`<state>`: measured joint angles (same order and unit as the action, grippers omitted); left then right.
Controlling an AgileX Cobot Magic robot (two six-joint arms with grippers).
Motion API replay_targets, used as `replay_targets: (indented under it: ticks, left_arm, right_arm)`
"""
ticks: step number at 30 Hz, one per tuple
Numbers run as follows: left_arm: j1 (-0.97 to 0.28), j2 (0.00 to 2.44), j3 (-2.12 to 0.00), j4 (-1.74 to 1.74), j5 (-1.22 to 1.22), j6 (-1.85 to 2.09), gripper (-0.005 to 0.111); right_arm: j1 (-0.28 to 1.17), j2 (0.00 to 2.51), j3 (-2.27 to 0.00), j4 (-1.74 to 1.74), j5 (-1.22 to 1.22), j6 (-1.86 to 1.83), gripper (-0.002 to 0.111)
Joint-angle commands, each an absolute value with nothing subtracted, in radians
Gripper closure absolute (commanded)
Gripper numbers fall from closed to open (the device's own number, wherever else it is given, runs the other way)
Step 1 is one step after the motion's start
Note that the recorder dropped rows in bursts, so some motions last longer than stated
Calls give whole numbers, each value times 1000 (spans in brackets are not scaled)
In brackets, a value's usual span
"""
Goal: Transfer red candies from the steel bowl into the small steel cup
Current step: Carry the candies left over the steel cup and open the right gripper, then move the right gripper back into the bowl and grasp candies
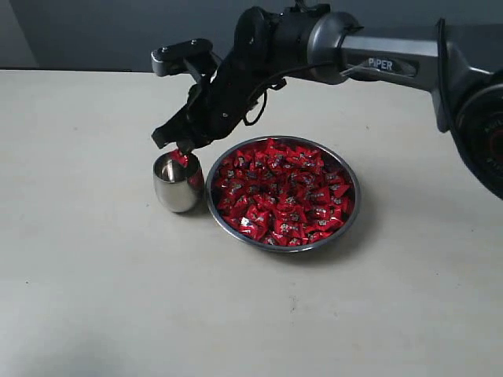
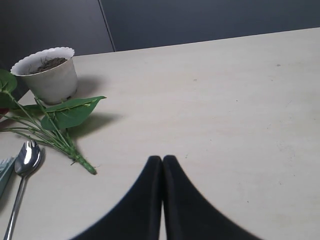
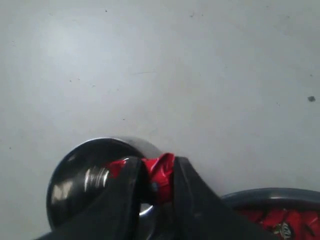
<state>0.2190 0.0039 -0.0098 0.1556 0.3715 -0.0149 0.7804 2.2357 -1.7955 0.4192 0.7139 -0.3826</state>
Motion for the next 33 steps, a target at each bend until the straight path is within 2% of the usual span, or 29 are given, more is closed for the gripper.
replay_targets:
  ticks: [1,5,7,16,20,25,33]
  left_arm:
    - [218,0,-4,158,364,-19,106]
    - [218,0,-4,158,364,-19,106]
    - [218,0,-4,158,364,-19,106]
    - [218,0,-4,158,364,-19,106]
    - [218,0,-4,158,364,-19,106]
    - [218,0,-4,158,364,-19,106]
    - [218,0,-4,158,364,-19,106]
  right_arm:
    - [780,2241,-1813,417,754,-364,95]
    - [780,2236,-1813,430,790,-364,79]
    - [780,2225,-1813,430,800,-364,77]
    - [780,2108,-1813,400,835,-362,77]
    - [778,2069,-1813,262,891,-306,77]
    - [717,2066,-1804,202,1003,-259,77]
    - [594,2018,-1545,303,941,-315,77]
